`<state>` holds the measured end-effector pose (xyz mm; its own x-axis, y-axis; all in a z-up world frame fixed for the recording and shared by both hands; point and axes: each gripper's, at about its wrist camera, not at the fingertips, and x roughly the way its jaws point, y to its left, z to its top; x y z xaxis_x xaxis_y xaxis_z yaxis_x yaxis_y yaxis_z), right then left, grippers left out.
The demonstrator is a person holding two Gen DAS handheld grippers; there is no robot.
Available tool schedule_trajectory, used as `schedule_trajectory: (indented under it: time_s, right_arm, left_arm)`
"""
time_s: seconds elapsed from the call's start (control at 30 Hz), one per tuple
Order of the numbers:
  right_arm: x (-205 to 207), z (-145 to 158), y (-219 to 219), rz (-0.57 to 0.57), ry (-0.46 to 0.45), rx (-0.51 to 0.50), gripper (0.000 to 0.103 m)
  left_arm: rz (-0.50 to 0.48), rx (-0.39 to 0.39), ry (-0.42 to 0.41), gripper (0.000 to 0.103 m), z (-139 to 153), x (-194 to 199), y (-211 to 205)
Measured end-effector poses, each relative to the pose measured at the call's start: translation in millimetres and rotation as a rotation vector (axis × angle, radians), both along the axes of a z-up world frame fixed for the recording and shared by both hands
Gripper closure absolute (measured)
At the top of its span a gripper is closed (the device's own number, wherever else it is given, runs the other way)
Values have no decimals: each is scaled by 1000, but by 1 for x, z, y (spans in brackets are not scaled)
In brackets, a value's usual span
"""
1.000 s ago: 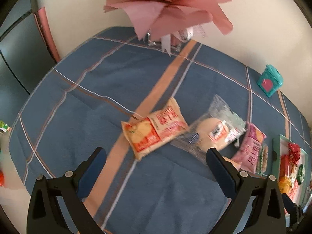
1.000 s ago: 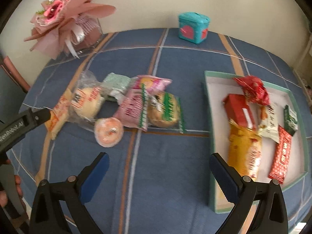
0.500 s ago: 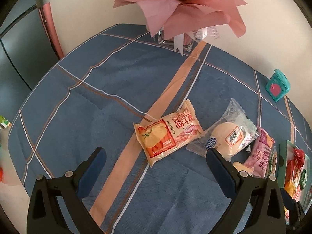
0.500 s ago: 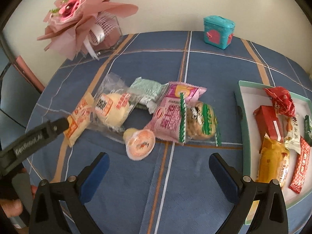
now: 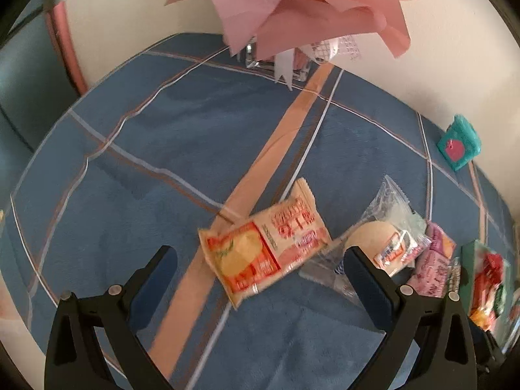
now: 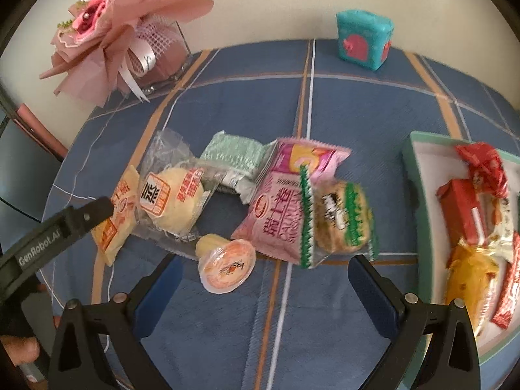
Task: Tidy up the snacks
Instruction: 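Grasp the jelly cup with the right tool while the left tool grasps the orange-printed Swiss roll bag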
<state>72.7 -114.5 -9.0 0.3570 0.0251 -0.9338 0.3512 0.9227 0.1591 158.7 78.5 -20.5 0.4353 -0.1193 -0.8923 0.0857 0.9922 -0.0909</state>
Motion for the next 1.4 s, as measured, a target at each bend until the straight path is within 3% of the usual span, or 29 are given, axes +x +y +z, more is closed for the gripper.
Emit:
schedule_trajectory:
  time_s: [0.17, 0.5, 0.73, 0.97, 1.4]
  right_arm:
    - [7, -11, 5, -14, 34, 0, 0]
    - [16, -34, 16, -16, 86, -28, 0]
    - [22, -39, 26, 7, 96, -87, 0]
    - [18, -38, 24, -11, 88, -88, 9]
    - [0, -25, 4, -40, 80, -42, 45]
  left_arm:
    - [-63, 87, -6, 1, -7, 16, -6]
    - [-131, 56, -23, 1, -22, 36, -21]
    - [-117, 118, -29, 1, -31, 45, -23]
    - [-111, 93, -14, 2, -37, 49, -19]
    - [-125, -5, 77, 45, -38, 47, -16]
